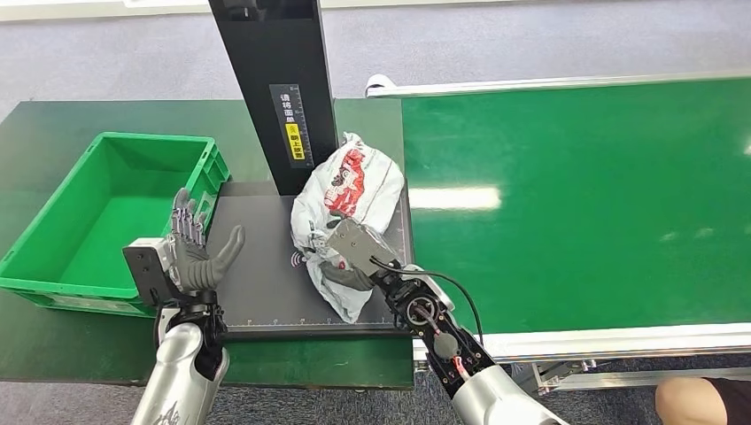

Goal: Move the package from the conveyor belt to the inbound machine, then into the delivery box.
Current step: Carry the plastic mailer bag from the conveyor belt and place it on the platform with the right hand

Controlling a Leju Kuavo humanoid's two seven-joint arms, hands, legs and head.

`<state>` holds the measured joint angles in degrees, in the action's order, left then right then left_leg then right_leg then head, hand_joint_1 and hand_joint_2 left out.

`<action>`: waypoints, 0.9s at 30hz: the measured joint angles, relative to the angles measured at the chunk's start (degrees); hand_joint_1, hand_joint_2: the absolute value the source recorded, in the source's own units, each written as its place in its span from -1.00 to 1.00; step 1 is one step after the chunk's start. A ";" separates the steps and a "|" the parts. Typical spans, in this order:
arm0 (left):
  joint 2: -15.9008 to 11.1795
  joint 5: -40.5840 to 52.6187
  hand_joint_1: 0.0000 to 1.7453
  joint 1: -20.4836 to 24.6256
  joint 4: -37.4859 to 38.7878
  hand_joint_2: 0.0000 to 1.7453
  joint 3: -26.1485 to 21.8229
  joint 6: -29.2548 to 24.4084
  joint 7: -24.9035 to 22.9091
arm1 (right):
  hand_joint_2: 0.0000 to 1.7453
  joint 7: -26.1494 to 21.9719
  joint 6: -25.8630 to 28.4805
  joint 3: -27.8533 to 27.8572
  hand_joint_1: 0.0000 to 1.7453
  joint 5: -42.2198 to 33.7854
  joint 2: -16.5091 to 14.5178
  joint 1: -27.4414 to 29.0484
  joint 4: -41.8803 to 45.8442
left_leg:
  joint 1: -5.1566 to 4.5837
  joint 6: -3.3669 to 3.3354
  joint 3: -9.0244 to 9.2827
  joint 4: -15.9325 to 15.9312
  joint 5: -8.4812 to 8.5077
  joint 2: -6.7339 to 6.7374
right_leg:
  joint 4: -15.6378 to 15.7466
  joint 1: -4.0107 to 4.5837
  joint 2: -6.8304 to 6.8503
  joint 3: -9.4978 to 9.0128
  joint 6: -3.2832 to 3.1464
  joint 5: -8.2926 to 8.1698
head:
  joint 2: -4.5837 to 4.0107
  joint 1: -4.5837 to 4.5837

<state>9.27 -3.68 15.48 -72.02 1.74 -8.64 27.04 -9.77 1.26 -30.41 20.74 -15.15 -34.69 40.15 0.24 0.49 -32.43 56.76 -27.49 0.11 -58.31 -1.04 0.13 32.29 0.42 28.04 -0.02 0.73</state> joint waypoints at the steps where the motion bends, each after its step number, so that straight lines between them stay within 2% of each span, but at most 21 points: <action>1: 0.00 -0.01 -1.00 0.07 0.24 1.00 0.01 0.00 0.00 | 1.00 0.00 -0.02 -0.01 -1.00 0.00 0.00 -0.09 -0.27 | 0.00 0.00 0.00 0.00 0.00 0.00 | 0.00 0.00 0.00 0.01 0.00 0.00 | 0.00 0.00; 5: 0.00 0.01 -1.00 0.39 1.10 1.00 0.09 0.05 -0.02 | 1.00 -0.77 0.15 -0.02 -1.00 -0.31 0.07 -0.32 -0.86 | 0.01 0.00 0.00 0.00 0.00 0.00 | 0.00 0.00 0.00 0.02 0.00 0.00 | 0.01 -0.01; 8: 0.00 0.63 -1.00 0.36 1.62 1.00 0.32 -0.03 0.01 | 1.00 -3.43 1.29 0.12 -1.00 -1.27 0.61 0.24 0.94 | 0.01 0.00 0.00 0.00 0.00 0.00 | 0.00 0.01 0.00 0.02 0.00 0.00 | 0.00 0.00; 13: 0.04 4.13 -1.00 -1.11 0.12 1.00 1.55 0.24 0.35 | 1.00 -9.68 9.75 2.74 -1.00 -4.43 2.61 3.42 13.33 | -0.01 -0.01 -0.03 0.01 0.00 -0.01 | 0.02 -0.01 0.00 0.04 0.00 0.00 | 0.00 0.01; 16: 0.13 6.60 -1.00 -1.44 -1.62 1.00 3.44 0.73 -0.20 | 1.00 -10.96 13.65 4.96 -1.00 -5.93 3.73 4.99 21.63 | -0.01 -0.02 -0.04 0.01 -0.02 0.00 | 0.04 -0.02 0.00 0.04 0.00 0.00 | 0.00 0.01; 22: 0.00 10.84 -1.00 -1.39 -4.08 1.00 8.37 1.41 -1.57 | 1.00 -12.24 17.89 8.67 -1.00 -7.29 5.78 8.68 34.02 | -0.01 -0.02 -0.04 0.01 -0.02 -0.01 | 0.05 -0.02 0.01 0.04 0.00 0.00 | 0.00 0.00; 27: -0.11 11.64 -1.00 -1.32 -5.07 1.00 10.76 1.48 -1.88 | 1.00 -12.35 18.28 10.53 -1.00 -7.61 6.94 10.68 39.14 | -0.01 -0.02 -0.03 0.01 -0.02 0.02 | 0.04 -0.02 0.00 0.04 0.00 0.00 | 0.00 -0.01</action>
<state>9.15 7.96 14.15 -77.09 12.50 -7.16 25.16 -22.12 19.54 -19.88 13.13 -8.21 -24.01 79.29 0.24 0.47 -32.46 56.77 -27.52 0.14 -58.26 -1.06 0.14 32.33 0.43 28.04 -0.02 0.72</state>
